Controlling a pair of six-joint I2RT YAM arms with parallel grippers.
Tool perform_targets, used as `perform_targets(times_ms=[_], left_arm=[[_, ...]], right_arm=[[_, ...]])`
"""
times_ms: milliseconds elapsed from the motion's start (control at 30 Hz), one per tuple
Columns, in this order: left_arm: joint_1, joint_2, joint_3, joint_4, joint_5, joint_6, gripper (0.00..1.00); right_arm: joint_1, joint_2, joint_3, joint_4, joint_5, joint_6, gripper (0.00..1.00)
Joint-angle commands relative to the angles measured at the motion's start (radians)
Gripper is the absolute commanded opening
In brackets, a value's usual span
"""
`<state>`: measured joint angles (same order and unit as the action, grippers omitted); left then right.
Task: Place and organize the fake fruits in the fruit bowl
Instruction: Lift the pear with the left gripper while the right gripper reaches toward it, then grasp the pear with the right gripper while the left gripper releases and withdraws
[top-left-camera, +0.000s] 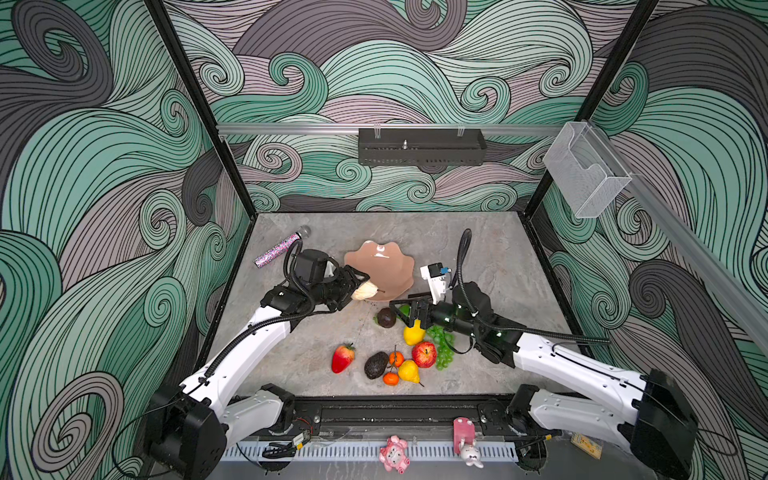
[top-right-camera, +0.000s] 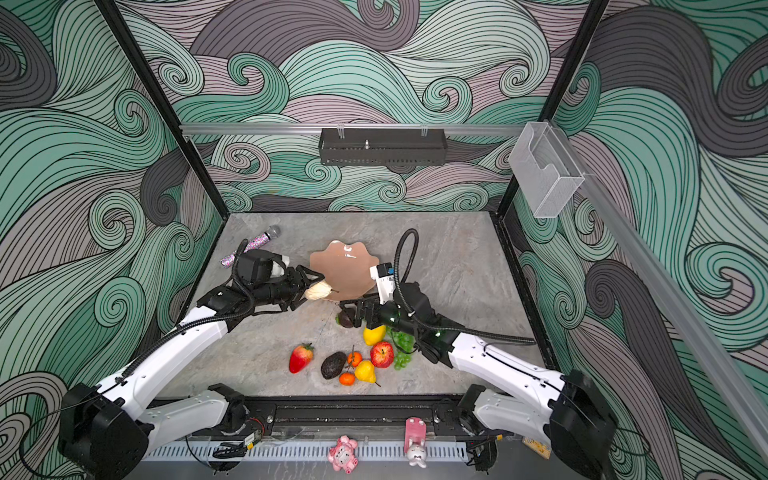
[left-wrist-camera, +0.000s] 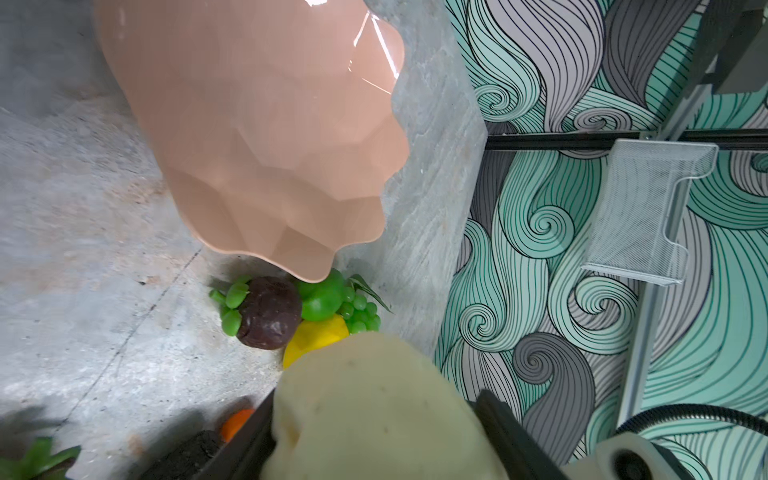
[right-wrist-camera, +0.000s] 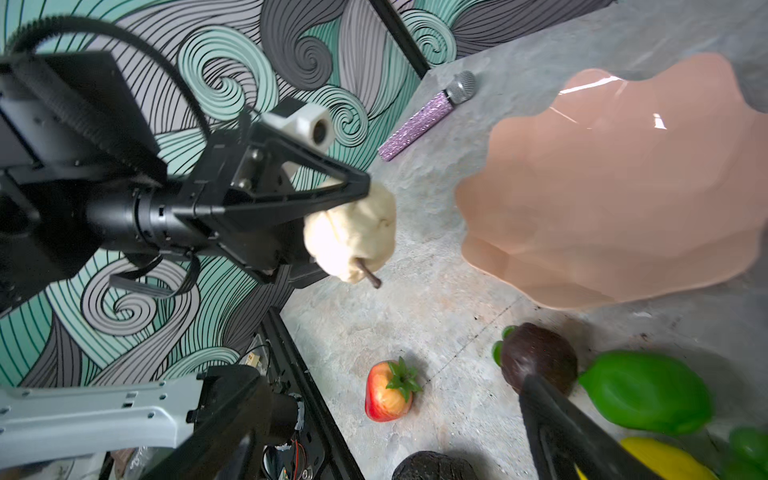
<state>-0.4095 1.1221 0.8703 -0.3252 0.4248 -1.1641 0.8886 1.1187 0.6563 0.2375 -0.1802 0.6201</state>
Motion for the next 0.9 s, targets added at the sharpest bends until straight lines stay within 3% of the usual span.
perform_targets(times_ms=[0,267,467,867], left_arm=[[-0.015,-0.032,0.000,0.047,0.052,-0.032,0.67],[-0.043,-0.082,-0.053,0.065,0.088,-0.052,0.67],[-0.053,-0.104,-0.066,0.059,0.098,-0.051,0.67],[-0.089,-0.090,-0.061,0.058,0.141,-0.015,0.67]], right_arm=[[0.053,0.041,0.033,0.101,0.059,-0.063,0.93],[0.131,0.135,0.028,0.271,0.127,-0.062,0.78],[0.150,0.154,0.021,0.299,0.220,-0.072,0.78],[0.161,0.201,0.060,0.296,0.179,-0.077,0.69]])
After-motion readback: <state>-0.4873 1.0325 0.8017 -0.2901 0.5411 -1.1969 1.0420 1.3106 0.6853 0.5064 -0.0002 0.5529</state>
